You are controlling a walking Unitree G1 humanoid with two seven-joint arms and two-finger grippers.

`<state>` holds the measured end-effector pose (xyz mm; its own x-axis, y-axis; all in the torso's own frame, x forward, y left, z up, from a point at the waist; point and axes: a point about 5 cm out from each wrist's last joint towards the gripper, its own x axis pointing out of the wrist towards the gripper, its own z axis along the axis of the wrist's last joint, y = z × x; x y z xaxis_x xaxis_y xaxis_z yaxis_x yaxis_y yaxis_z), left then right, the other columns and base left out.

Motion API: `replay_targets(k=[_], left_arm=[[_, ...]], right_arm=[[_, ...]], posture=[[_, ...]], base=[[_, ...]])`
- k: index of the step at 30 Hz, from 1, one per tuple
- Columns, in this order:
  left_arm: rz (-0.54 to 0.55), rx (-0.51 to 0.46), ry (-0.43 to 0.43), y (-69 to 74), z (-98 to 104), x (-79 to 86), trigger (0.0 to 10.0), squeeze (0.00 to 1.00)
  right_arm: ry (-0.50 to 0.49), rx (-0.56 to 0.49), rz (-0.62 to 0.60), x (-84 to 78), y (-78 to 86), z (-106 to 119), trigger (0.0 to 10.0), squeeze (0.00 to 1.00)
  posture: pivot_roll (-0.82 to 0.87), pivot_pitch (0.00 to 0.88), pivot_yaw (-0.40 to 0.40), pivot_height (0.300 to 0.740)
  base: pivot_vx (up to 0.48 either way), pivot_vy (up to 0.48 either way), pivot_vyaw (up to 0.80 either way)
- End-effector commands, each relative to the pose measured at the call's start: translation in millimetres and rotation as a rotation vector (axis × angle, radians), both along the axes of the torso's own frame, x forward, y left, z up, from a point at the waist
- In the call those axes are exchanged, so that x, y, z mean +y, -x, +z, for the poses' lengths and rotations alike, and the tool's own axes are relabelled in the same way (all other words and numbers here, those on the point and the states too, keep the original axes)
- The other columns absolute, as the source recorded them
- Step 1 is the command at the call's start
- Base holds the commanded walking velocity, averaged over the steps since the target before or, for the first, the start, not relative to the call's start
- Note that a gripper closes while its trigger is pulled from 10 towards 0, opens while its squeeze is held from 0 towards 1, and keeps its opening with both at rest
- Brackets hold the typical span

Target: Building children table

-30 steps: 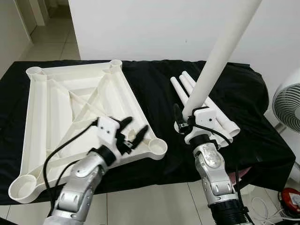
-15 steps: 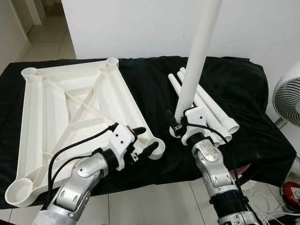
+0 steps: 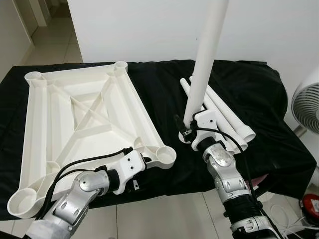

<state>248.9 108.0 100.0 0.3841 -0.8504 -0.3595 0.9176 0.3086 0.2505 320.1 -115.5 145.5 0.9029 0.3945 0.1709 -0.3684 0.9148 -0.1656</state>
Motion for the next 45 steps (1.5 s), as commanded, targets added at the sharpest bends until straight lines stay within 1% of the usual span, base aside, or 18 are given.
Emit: replay_targets(k=[1,2,6,9,10,12,15,21,24,26,30,32,35,37,38,40,42,45], left_arm=[[-0.007,0.054,-0.061,-0.8,-12,4.1,10.0,0.00],[-0.004,0.047,-0.061,-6.2,-10,3.5,10.0,0.00],[-0.023,0.040,-0.057,-11.6,-6,-0.1,10.0,0.00],[-0.073,0.016,-0.058,-18.5,-2,-11.1,10.0,0.00],[-0.073,0.016,-0.058,-18.5,-2,-11.1,10.0,0.00],[-0.111,0.010,-0.045,-20.2,0,-22.6,10.0,0.00],[-0.133,0.007,-0.035,-20.6,0,-29.5,10.0,0.00],[-0.192,-0.028,0.052,-18.9,9,-57.1,10.0,0.00],[-0.194,-0.034,0.067,-19.0,10,-60.6,10.0,0.00],[-0.195,-0.042,0.109,-19.3,14,-71.4,10.0,0.00],[-0.191,-0.045,0.123,-20.3,16,-75.2,10.0,0.00],[-0.143,-0.056,0.176,-25.8,25,-81.9,10.0,0.00],[-0.089,-0.080,0.193,-31.2,29,-80.9,10.0,0.00],[-0.004,-0.116,0.182,-38.3,29,-72.6,10.0,0.00],[0.038,-0.105,0.188,-40.9,29,-66.1,10.0,0.00],[0.062,-0.092,0.194,-42.2,29,-62.0,10.0,0.00],[0.146,-0.061,0.217,-46.2,32,-45.1,10.0,0.00],[0.172,-0.065,0.218,-47.5,33,-39.8,10.0,0.00]], right_arm=[[0.005,-0.022,-0.001,-0.7,-1.8,3,10.0,0.00],[0.008,-0.025,-0.003,-1.5,-1.8,3,10.0,0.00],[0.008,-0.026,-0.017,-4.0,-1.8,2,10.0,0.00],[0.005,-0.028,-0.040,-7.5,-2.2,2,10.0,0.00],[0.005,-0.028,-0.040,-7.5,-2.2,2,10.0,0.00],[0.002,-0.031,-0.052,-9.5,-2.9,2,10.0,0.00],[0.001,-0.034,-0.058,-10.7,-3.3,3,10.0,0.00],[-0.001,-0.037,-0.067,-13.1,-5.5,4,10.0,0.00],[-0.002,-0.038,-0.068,-13.2,-5.7,4,10.0,0.00],[-0.007,-0.042,-0.073,-13.7,-7.4,6,10.0,0.00],[-0.015,-0.043,-0.080,-14.3,-8.6,7,10.0,0.00],[-0.034,-0.046,-0.102,-15.3,-10.6,8,10.0,0.00],[-0.055,-0.049,-0.117,-15.5,-11.4,9,10.0,0.00],[-0.087,-0.042,-0.121,-14.5,-11.2,9,10.0,0.00],[-0.112,-0.034,-0.115,-13.2,-10.8,8,10.0,0.00],[-0.128,-0.029,-0.109,-12.2,-10.5,8,10.0,0.00],[-0.130,-0.038,-0.081,-7.8,-7.2,9,10.0,0.00],[-0.127,-0.041,-0.060,-5.6,-6.0,9,10.0,0.00]], posture=[[-0.09,0.000,0.019,0.740],[-0.09,0.000,0.026,0.740],[-0.10,0.000,0.035,0.740],[-0.11,0.000,0.042,0.740],[-0.11,0.000,0.042,0.740],[-0.12,0.000,0.050,0.740],[-0.12,0.000,0.050,0.740],[-0.13,0.000,0.043,0.740],[-0.13,0.000,0.043,0.740],[-0.14,0.000,0.039,0.740],[-0.14,0.000,0.039,0.740],[-0.11,0.000,0.034,0.740],[-0.11,0.000,0.031,0.740],[-0.09,0.000,0.025,0.740],[-0.09,0.000,0.022,0.740],[-0.09,0.000,0.022,0.740],[-0.07,0.000,0.011,0.740],[-0.07,0.000,0.011,0.740]], base=[[0.000,0.000,0.00],[0.000,0.000,0.00],[0.000,0.000,0.00],[0.000,0.000,0.00],[0.000,0.000,0.00],[0.000,0.000,0.00],[0.000,0.000,0.00],[0.000,0.000,0.00],[0.000,0.000,0.00],[0.000,0.000,0.00],[0.000,0.000,0.00],[0.000,0.000,0.00],[0.000,0.000,0.00],[0.000,0.000,0.00],[0.000,0.000,0.00],[0.000,0.000,0.00],[0.000,0.000,0.00],[0.000,0.000,0.00]])
